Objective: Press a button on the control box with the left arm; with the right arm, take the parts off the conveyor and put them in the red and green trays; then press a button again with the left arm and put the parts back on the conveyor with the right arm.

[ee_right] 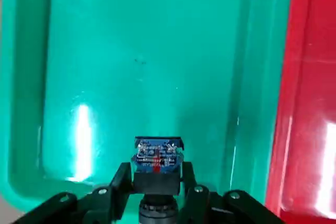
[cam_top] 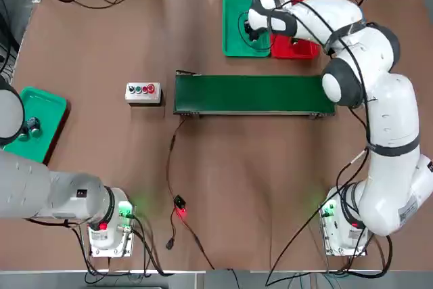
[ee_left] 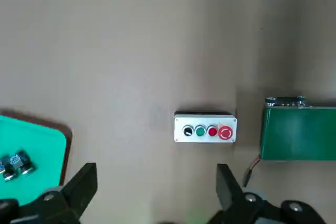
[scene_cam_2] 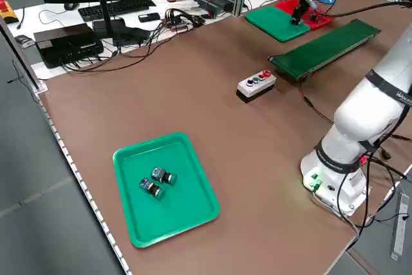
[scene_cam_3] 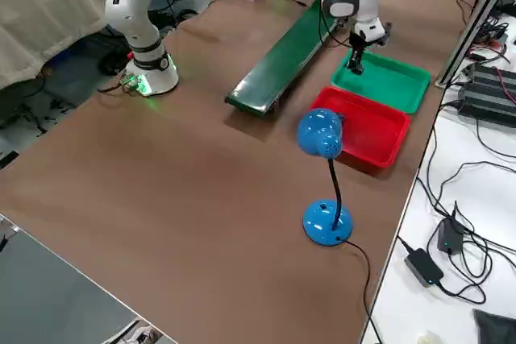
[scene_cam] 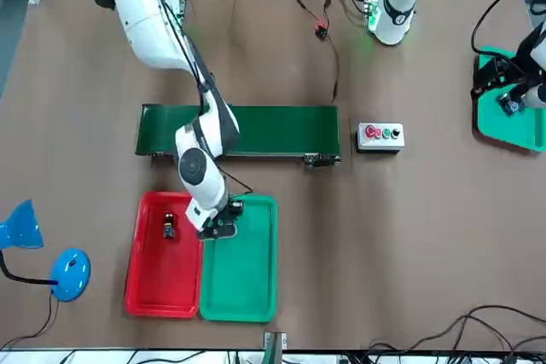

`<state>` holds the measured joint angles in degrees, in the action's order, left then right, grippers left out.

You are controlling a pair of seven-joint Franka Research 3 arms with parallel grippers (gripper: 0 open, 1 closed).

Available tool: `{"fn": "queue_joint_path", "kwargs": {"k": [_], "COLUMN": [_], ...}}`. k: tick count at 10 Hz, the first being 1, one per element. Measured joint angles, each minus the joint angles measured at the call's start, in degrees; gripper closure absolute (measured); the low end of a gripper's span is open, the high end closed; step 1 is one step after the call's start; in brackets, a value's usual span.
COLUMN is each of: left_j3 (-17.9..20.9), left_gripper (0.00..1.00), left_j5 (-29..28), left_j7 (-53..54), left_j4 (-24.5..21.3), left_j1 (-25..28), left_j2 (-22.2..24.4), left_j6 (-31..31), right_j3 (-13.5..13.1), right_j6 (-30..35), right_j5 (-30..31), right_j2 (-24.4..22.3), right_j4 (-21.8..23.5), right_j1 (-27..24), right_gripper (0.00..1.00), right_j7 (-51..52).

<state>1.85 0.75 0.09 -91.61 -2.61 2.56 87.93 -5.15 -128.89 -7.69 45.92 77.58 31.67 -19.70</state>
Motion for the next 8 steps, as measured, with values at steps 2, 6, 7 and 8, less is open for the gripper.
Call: {"fn": "queue_joint_path", "kwargs": {"k": [2,6,7,8], "left_j3": [0.0,0.0,0.0,0.0], "left_gripper": [0.00,0.00,0.00,0.00], "left_j5": [0.0,0.0,0.0,0.0], "left_j7": [0.0,0.0,0.0,0.0], "left_j4": [0.0,0.0,0.0,0.0], "left_j1": [0.0,0.0,0.0,0.0], "left_j2": [0.0,-0.1,-0.1,-0.1], "left_j6": [0.0,0.0,0.0,0.0], "right_j3": [0.3,0.5,0.5,0.5], "right_j6": [9.9,13.8,11.2,7.4], "right_j5": [0.0,-0.1,-0.1,-0.1], "right_j2": [-4.4,-13.8,-15.7,-17.3], "right_j4": [-0.2,9.3,13.5,18.1], "right_j1": [0.3,5.5,6.8,8.1], "right_gripper": [0.56,0.56,0.56,0.56], "right_j7": [-0.1,-2.2,-2.9,-3.6]}}
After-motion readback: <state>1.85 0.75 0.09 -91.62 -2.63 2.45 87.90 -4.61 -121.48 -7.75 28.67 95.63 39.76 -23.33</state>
